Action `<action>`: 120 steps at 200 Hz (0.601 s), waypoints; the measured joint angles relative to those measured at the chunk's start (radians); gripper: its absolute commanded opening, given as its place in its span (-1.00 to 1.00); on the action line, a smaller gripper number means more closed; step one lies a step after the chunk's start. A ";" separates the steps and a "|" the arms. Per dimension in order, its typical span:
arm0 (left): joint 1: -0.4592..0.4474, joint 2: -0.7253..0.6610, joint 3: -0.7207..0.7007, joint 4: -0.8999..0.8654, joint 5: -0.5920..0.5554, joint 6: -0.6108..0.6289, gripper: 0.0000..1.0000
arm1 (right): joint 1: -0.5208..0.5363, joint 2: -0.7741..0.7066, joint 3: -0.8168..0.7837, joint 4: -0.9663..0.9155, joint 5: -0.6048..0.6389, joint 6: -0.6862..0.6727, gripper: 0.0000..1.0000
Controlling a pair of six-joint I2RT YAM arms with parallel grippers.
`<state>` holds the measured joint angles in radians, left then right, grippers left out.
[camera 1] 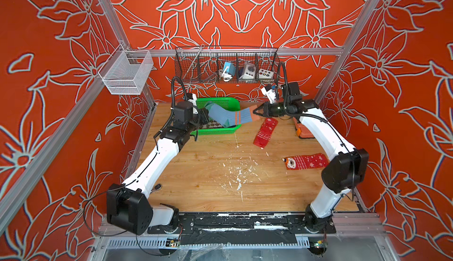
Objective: Place the socks together as a pair
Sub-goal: Pick up a pair of socks from the center of the board, then place a pair of socks in the bin.
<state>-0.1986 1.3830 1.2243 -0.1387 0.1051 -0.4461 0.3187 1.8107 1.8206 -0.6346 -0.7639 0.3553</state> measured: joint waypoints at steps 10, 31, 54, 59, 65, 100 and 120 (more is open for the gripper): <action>0.024 0.046 0.046 -0.026 -0.015 0.013 -1.00 | 0.015 0.067 0.079 0.006 -0.005 0.016 -1.00; 0.063 0.136 0.130 -0.079 -0.043 0.042 -1.00 | 0.051 0.213 0.236 0.013 -0.004 0.046 -1.00; 0.094 0.214 0.193 -0.123 -0.085 0.076 -1.00 | 0.095 0.373 0.394 0.014 -0.003 0.074 -1.00; 0.100 0.227 0.201 -0.129 -0.095 0.084 -1.00 | 0.104 0.406 0.427 0.014 -0.002 0.078 -1.00; 0.107 0.240 0.205 -0.132 -0.106 0.090 -1.00 | 0.112 0.439 0.457 0.014 0.000 0.082 -1.00; 0.129 0.310 0.204 -0.145 -0.204 0.121 -1.00 | 0.144 0.592 0.563 0.022 0.006 0.120 -1.00; 0.140 0.360 0.204 -0.146 -0.249 0.135 -1.00 | 0.144 0.665 0.625 0.033 0.012 0.136 -1.00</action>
<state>-0.0586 1.7435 1.4288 -0.2848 -0.1436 -0.3115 0.4625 2.4752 2.4458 -0.6014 -0.7521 0.4915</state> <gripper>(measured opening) 0.047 0.063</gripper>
